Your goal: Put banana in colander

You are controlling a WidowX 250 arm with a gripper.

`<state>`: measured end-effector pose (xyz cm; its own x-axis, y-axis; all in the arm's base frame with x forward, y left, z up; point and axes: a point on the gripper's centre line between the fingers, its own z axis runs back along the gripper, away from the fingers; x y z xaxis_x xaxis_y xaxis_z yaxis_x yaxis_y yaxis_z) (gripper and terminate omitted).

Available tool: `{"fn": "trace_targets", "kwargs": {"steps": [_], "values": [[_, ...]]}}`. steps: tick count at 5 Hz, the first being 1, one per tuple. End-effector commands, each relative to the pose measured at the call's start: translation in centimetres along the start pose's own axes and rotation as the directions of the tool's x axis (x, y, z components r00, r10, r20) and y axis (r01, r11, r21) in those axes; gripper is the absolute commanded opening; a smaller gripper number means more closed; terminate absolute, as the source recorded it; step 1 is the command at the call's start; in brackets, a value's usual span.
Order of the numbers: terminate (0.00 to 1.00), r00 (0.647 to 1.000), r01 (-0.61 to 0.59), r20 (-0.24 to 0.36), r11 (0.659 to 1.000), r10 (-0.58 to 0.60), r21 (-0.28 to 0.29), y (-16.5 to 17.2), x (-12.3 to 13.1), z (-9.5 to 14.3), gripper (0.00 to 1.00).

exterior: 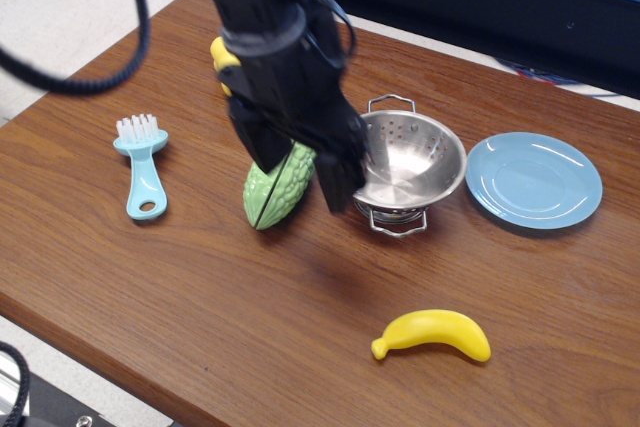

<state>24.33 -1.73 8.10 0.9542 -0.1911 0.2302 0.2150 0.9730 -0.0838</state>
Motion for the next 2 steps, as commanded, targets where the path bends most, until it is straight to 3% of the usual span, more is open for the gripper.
{"fn": "trace_targets", "kwargs": {"steps": [1, 2], "values": [[0.00, 0.943, 0.332, 0.047, 0.938, -0.329, -0.101, -7.6, -1.7, 0.0, 1.00], [0.00, 0.934, 0.358, 0.023, 0.931, -0.357, -0.070, -9.8, -1.9, -1.4, 1.00]]}}
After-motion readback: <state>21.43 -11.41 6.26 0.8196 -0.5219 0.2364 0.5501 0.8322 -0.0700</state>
